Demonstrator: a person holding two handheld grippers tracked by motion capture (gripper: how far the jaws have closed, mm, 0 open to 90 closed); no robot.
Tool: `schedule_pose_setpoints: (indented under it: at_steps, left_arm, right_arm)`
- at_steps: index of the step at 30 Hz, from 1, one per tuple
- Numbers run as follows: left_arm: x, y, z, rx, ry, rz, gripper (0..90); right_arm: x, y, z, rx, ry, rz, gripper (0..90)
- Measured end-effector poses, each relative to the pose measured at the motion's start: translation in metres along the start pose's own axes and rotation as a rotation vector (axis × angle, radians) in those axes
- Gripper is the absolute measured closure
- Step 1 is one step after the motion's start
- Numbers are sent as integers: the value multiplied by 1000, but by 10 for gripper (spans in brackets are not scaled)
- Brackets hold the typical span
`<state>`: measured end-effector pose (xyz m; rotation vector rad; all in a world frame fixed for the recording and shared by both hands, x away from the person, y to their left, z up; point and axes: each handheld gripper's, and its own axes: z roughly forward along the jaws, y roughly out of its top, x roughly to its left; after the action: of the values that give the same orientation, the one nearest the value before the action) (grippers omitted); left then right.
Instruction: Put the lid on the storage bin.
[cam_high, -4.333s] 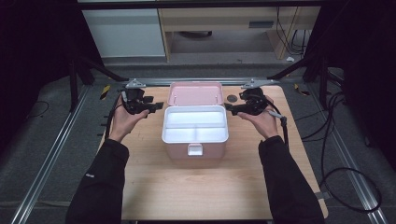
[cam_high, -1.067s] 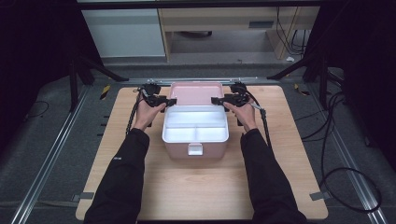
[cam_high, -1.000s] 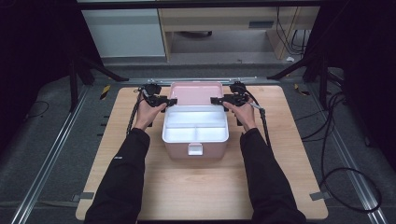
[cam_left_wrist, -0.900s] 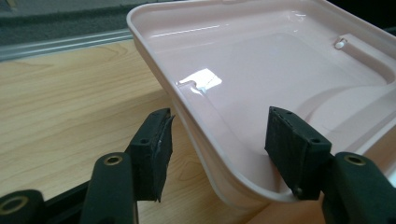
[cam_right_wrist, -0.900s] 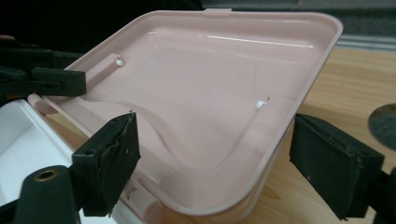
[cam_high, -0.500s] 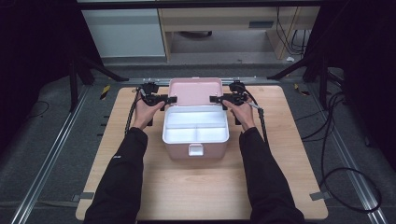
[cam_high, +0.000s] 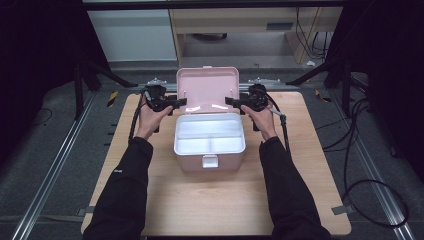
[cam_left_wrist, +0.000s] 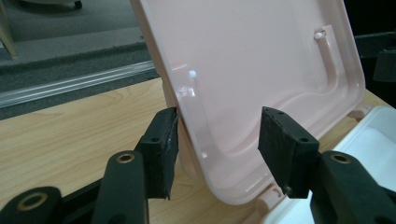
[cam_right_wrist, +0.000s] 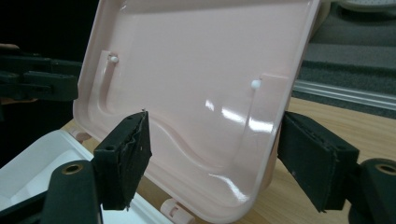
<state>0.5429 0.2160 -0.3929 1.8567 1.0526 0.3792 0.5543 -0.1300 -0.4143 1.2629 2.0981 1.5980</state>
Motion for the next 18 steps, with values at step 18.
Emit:
schedule_pose_setpoints:
  at_steps: [18]
  left_arm:
    - [-23,6,-20,8,10,99,487]
  right_arm:
    - [14,-1,-31,-40,12,-100,290]
